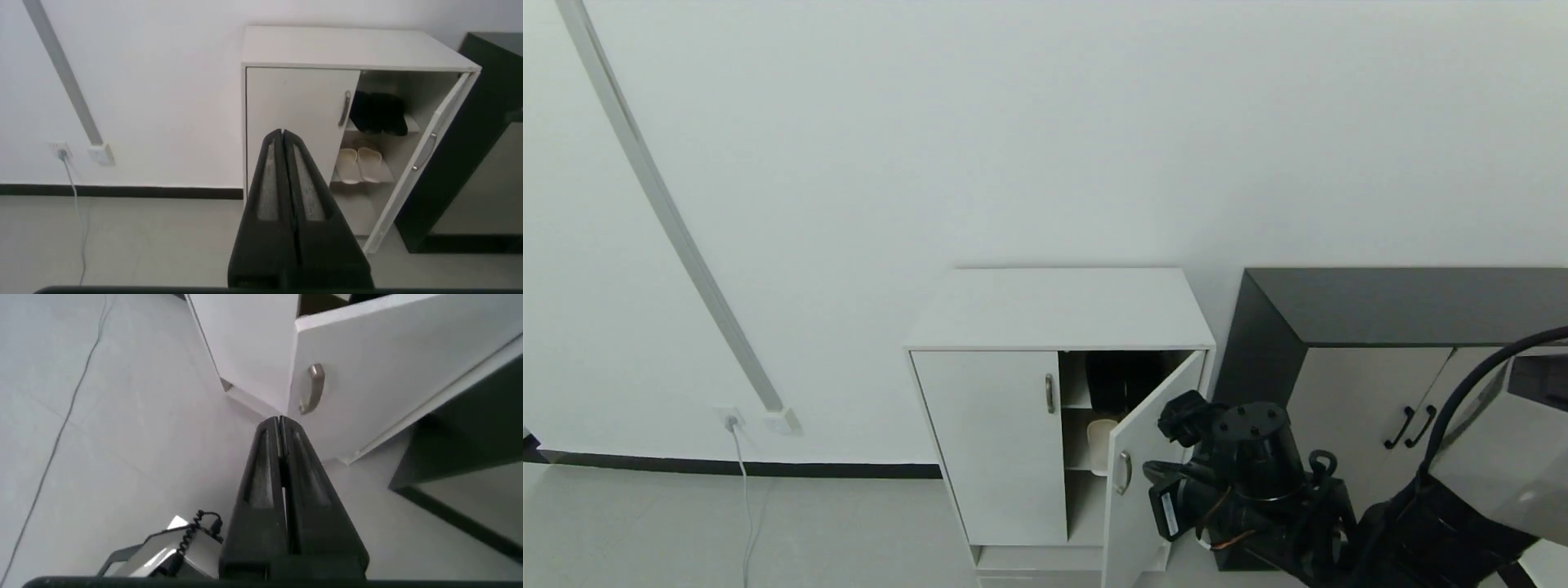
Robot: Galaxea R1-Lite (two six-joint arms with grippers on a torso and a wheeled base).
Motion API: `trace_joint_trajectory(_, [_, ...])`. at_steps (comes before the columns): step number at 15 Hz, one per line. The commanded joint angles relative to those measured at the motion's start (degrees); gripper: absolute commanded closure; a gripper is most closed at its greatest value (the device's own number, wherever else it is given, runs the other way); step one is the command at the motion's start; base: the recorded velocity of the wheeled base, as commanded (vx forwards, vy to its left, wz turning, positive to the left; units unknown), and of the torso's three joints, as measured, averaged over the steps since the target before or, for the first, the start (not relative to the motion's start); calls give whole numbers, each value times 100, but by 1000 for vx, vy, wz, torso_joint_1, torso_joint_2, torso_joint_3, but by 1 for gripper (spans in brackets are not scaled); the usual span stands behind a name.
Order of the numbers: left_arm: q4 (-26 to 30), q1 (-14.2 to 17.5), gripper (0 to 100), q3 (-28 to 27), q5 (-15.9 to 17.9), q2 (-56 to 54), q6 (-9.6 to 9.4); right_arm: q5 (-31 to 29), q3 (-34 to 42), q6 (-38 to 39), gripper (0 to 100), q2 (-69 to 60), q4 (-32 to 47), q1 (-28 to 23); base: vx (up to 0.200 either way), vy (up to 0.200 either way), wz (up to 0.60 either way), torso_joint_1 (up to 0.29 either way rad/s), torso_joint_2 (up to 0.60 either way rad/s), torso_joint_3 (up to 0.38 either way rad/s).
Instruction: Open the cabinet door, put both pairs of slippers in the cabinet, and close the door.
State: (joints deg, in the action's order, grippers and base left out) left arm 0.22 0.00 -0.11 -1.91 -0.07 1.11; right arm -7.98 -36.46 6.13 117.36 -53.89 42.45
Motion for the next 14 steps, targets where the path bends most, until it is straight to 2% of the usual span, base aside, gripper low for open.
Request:
trace_joint_trajectory(1, [4, 0, 100, 2, -2, 7, 3, -1, 262, 2, 100, -29, -51, 27, 200, 0, 0, -2, -12, 12])
trace_joint_trajectory(4, [4, 0, 100, 2, -2, 7, 3, 16, 456, 2, 100, 121, -60, 53, 200, 0, 0, 20, 10, 2])
trace_joint_trajectory(7, [-4, 0, 100, 11, -2, 7, 3, 25, 438, 2, 100, 428, -69, 71, 0, 0, 0, 0, 0, 0])
trace_joint_trajectory(14, [-4, 0, 100, 11, -2, 7, 3, 25, -133, 2, 100, 1254, -165, -44, 0, 0, 0, 0, 0, 0])
